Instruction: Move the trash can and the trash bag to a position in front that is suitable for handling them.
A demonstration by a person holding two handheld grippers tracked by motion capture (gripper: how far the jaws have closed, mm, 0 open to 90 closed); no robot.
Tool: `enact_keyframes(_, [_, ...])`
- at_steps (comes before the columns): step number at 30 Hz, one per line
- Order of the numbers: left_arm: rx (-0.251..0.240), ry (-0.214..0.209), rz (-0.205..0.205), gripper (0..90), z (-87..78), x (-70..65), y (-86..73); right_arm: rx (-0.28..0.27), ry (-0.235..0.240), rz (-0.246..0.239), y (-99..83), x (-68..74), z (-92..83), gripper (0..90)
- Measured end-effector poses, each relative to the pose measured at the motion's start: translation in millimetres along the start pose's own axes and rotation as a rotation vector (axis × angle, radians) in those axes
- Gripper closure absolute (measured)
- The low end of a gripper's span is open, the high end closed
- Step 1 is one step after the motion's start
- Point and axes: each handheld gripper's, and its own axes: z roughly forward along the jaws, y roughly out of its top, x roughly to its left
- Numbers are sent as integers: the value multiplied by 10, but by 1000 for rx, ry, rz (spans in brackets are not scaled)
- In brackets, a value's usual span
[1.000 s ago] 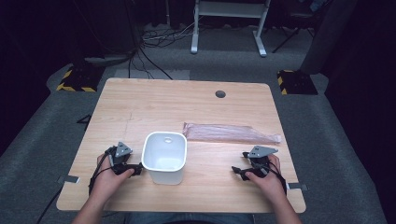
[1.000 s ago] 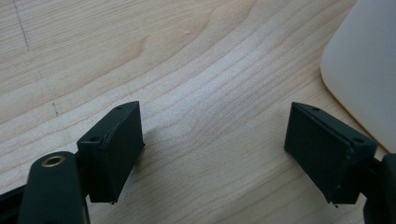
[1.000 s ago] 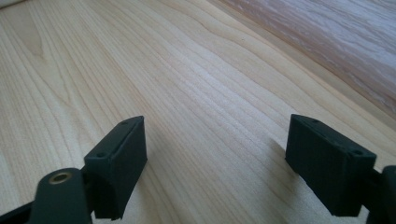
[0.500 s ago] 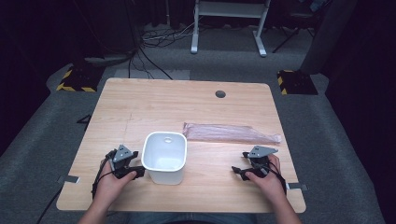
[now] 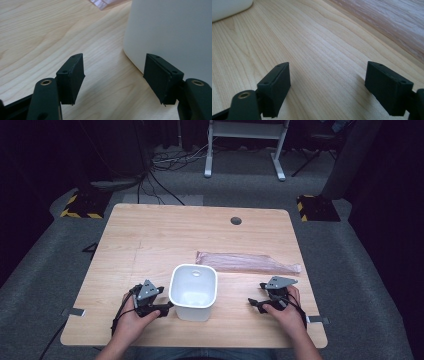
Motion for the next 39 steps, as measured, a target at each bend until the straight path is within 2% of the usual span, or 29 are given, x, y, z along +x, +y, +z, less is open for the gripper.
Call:
enact_keyframes(1, [7, -23, 3, 321, 31, -49, 18, 0, 0, 1, 0, 1, 0, 205])
enact_keyframes(9, [18, -56, 35, 318, 126, -143, 72, 0, 0, 2, 1, -2, 0, 205])
enact_keyframes(12, [2, -54, 22, 311, 162, -106, 97, 3, -12, 14, 13, 0, 10, 193])
enact_keyframes(13, [0, -48, 36, 314, 202, -72, 123, 4, -11, 19, 18, 0, 16, 172])
enact_keyframes(15, [-5, -47, 34, 318, 227, -62, 131, 5, -4, 23, 25, -3, 25, 158])
enact_keyframes(16, [-5, -48, 23, 323, 268, -44, 146, 15, -2, 29, 48, -5, 35, 161])
enact_keyframes(18, [-10, -43, 26, 325, 278, -41, 151, 23, 0, 28, 71, -1, 35, 176])
enact_keyframes(21, [-17, -46, 25, 324, 306, -45, 167, 4, 22, 6, 171, -1, 20, 203])
enact_keyframes(26, [-27, -35, 14, 313, 262, -1, 146, -16, 17, -16, 333, -42, 42, 229])
enact_keyframes(28, [-30, -16, 8, 311, 218, 53, 130, -14, 8, -21, 433, -63, 95, 250])
enact_keyframes(29, [-33, 2, -3, 310, 181, 105, 107, -10, -7, -18, 539, -78, 175, 249])
enact_keyframes(30, [-36, 9, -6, 310, 168, 133, 93, -13, -3, -25, 597, -82, 220, 253])
enact_keyframes(31, [-36, 9, -6, 310, 168, 133, 93, -13, -3, -25, 597, -82, 220, 253])
enact_keyframes(32, [-40, 27, -8, 310, 150, 193, 65, -17, -4, -40, 725, -88, 333, 256])
enact_keyframes(34, [-37, 38, -5, 310, 142, 224, 53, -17, -6, -47, 766, -92, 373, 257])
enact_keyframes(38, [-38, 51, -13, 310, 116, 300, 27, -14, -6, -63, 945, -133, 596, 267])
enact_keyframes(39, [-35, 56, -5, 310, 110, 315, 24, -12, -7, -61, 982, -148, 665, 262])
